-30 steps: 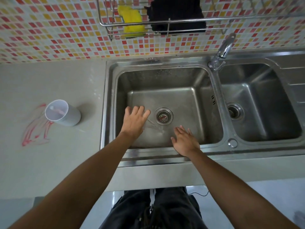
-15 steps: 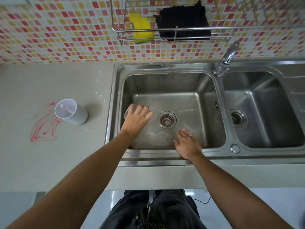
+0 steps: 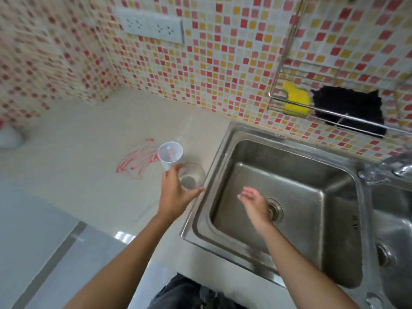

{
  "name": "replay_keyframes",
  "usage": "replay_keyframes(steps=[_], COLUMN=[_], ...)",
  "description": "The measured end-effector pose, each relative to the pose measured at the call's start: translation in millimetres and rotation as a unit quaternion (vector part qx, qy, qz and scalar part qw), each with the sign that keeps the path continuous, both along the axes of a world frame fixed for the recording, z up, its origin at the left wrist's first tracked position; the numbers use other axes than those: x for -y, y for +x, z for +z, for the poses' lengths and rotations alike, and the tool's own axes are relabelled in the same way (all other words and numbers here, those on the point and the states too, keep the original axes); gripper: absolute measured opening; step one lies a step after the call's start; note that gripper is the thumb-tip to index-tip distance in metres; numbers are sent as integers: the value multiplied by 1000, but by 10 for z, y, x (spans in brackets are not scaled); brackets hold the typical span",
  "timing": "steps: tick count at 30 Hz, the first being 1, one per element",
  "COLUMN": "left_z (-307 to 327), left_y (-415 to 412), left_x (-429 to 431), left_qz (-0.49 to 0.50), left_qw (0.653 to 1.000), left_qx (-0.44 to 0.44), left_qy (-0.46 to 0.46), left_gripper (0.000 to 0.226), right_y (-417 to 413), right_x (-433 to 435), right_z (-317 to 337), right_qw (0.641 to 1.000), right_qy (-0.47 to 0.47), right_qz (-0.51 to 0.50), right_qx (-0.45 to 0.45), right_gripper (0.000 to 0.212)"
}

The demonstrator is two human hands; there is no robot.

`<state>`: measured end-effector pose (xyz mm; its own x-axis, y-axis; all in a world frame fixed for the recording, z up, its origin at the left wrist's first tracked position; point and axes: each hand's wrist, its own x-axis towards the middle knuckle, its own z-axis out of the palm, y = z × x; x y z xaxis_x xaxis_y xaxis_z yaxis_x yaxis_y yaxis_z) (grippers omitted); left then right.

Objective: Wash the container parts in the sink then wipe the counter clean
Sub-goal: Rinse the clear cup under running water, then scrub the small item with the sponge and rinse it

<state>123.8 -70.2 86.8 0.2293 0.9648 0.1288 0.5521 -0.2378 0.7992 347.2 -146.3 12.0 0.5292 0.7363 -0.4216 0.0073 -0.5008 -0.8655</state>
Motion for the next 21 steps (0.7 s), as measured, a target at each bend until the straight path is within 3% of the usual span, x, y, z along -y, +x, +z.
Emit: replay_keyframes(steps=[5, 9, 12, 17, 21], left_z=[-78, -254, -360, -467, -416], left_y=[-533, -887, -1045, -1187, -1249], left_x=[-90, -151, -209, -263, -315], left_qz=[62, 73, 64, 41, -2], left_qw=[998, 996, 996, 994, 993], left_qx=[13, -2, -13, -21, -26], left_qy=[-13, -41, -67, -95, -114], left_gripper=[80, 79, 80, 86, 104], right_y=[-637, -990, -1145, -1277, -1289], right_x=[-877, -1331, -1522, -1652, -1670], right_z=[352, 593, 648, 596, 537], right_qw=[990, 956, 931, 918, 921], right_qy=[63, 74, 78, 81, 81], right_qz=[121, 250, 312, 325, 310], right_qx=[21, 136, 172, 212, 223], right_gripper=[44, 76, 93, 92, 93])
